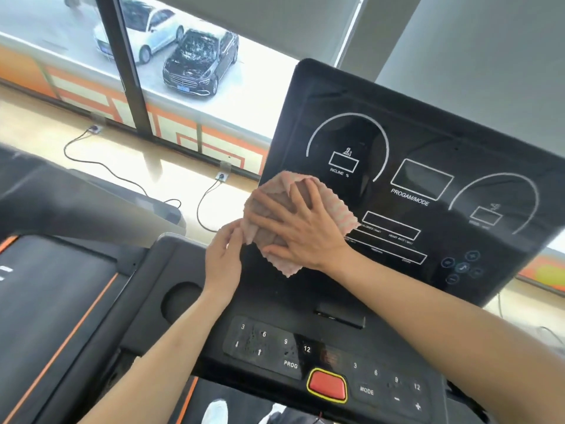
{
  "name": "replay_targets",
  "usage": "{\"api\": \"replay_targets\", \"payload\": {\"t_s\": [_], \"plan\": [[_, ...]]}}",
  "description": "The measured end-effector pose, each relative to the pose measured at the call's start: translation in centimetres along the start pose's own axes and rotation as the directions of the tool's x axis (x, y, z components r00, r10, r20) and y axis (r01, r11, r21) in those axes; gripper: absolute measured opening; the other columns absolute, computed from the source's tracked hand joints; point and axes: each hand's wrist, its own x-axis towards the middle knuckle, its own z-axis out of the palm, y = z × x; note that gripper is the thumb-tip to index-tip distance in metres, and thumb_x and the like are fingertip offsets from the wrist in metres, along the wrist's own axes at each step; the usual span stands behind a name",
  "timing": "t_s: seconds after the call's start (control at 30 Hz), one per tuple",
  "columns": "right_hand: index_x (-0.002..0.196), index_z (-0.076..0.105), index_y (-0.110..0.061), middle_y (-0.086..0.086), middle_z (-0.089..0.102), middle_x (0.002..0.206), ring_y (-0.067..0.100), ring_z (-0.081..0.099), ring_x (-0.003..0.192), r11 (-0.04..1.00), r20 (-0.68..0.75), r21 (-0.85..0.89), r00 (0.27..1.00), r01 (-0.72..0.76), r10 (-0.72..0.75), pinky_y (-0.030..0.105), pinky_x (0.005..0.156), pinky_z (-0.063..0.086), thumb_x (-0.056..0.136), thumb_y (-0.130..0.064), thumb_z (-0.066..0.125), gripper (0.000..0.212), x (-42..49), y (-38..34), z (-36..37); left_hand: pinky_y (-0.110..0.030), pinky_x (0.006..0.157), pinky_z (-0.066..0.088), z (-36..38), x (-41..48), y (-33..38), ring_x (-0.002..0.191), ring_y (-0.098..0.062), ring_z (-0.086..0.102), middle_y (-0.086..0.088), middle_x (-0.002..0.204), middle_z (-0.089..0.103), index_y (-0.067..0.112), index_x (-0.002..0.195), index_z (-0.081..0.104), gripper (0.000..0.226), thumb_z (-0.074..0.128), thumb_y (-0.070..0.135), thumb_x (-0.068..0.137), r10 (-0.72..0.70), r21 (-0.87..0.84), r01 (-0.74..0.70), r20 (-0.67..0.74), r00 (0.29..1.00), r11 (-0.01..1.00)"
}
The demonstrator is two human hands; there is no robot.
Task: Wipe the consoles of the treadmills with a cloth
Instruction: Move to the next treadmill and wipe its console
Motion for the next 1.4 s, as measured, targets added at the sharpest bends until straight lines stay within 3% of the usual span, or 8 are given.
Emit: {"api": "replay_targets", "payload": {"t_s": [0.2,0.43,0.67,0.87,1.0,1.13,1.3,1.4], "plan": [[0.161,0.015,-0.042,-0.002,0.011,0.172,0.048,0.014,0.153,0.993,-0.085,-0.028,0.99,-0.118,0.116,0.064,0.123,-0.006,0.097,-0.077,0.025,0.074,1.7,3.6,-3.0,-0.038,0.12,0.039,0.2,-1.8,-0.6,0.135,-0.008,0.054,0.008,0.145,0.06,0.029,0.142,0.056,0.041,0.057,0.019,0.102,-0.019,0.007,0.019,0.067,0.998,1.0],[0.159,0.02,-0.045,-0.002,0.016,0.171,0.05,0.018,0.151,0.925,-0.215,0.006,0.903,-0.38,0.373,0.068,0.121,0.0,0.094,-0.081,0.025,0.074,2.8,9.4,-7.6,-0.035,0.124,0.029,0.3,-2.9,0.8,0.144,-0.009,0.042,0.011,0.157,0.046,0.041,0.144,0.044,0.049,0.06,0.022,0.102,-0.022,0.105,0.01,0.114,0.993,0.994],[0.162,0.014,-0.035,0.001,0.013,0.171,0.047,0.02,0.152,0.784,-0.206,0.096,0.758,-0.613,0.618,0.067,0.122,0.0,0.097,-0.077,0.025,0.078,0.1,9.5,-6.5,-0.016,0.116,0.029,0.2,-2.9,0.3,0.142,0.002,0.044,0.015,0.153,0.051,0.026,0.154,0.045,0.06,0.063,0.009,0.099,-0.015,0.138,-0.002,0.122,0.992,0.99],[0.163,0.012,-0.034,0.002,0.01,0.172,0.044,0.019,0.152,0.816,-0.109,0.067,0.809,-0.574,0.578,0.068,0.121,-0.001,0.096,-0.079,0.025,0.081,-4.5,3.2,-1.3,-0.032,0.122,0.033,0.5,-2.9,0.1,0.144,-0.006,0.044,0.012,0.155,0.049,0.027,0.155,0.043,0.069,0.07,0.023,0.092,-0.048,0.167,0.033,0.083,0.995,0.985],[0.163,0.01,-0.033,0.002,0.004,0.171,0.04,0.008,0.155,0.864,-0.08,0.055,0.861,-0.5,0.503,0.067,0.12,-0.003,0.097,-0.076,0.031,0.082,-7.0,-0.4,1.4,-0.019,0.111,0.038,0.8,-3.2,0.5,0.144,-0.011,0.045,0.008,0.154,0.048,0.027,0.155,0.041,0.075,0.075,0.026,0.088,-0.043,0.22,0.028,0.063,0.997,0.975],[0.163,0.009,-0.034,0.0,-0.005,0.17,0.041,0.025,0.151,0.892,-0.066,0.059,0.89,-0.448,0.452,0.065,0.121,-0.003,0.097,-0.075,0.031,0.08,-8.1,-1.3,2.1,-0.039,0.119,0.041,1.2,-3.1,0.4,0.14,-0.014,0.05,0.007,0.151,0.051,0.03,0.153,0.043,0.082,0.074,0.039,0.078,-0.025,0.262,0.014,0.037,0.999,0.965],[0.162,0.017,-0.037,-0.003,0.006,0.17,0.037,0.021,0.155,0.921,-0.091,0.017,0.917,-0.388,0.388,0.06,0.122,-0.005,0.095,-0.078,0.03,0.079,-8.5,1.0,1.6,-0.046,0.119,0.04,1.4,-3.0,0.2,0.139,-0.016,0.05,0.008,0.15,0.052,0.033,0.152,0.042,0.077,0.075,0.03,0.082,-0.022,0.288,0.015,0.021,1.0,0.958],[0.161,0.02,-0.037,-0.002,0.016,0.17,0.038,0.022,0.154,0.886,-0.129,0.013,0.878,-0.464,0.461,0.063,0.123,0.0,0.095,-0.078,0.032,0.078,-8.1,3.0,0.5,-0.045,0.121,0.038,1.8,-3.3,0.3,0.142,-0.013,0.047,0.007,0.153,0.048,0.03,0.154,0.039,0.084,0.079,0.032,0.08,-0.007,0.304,0.004,0.01,1.0,0.953]]}}
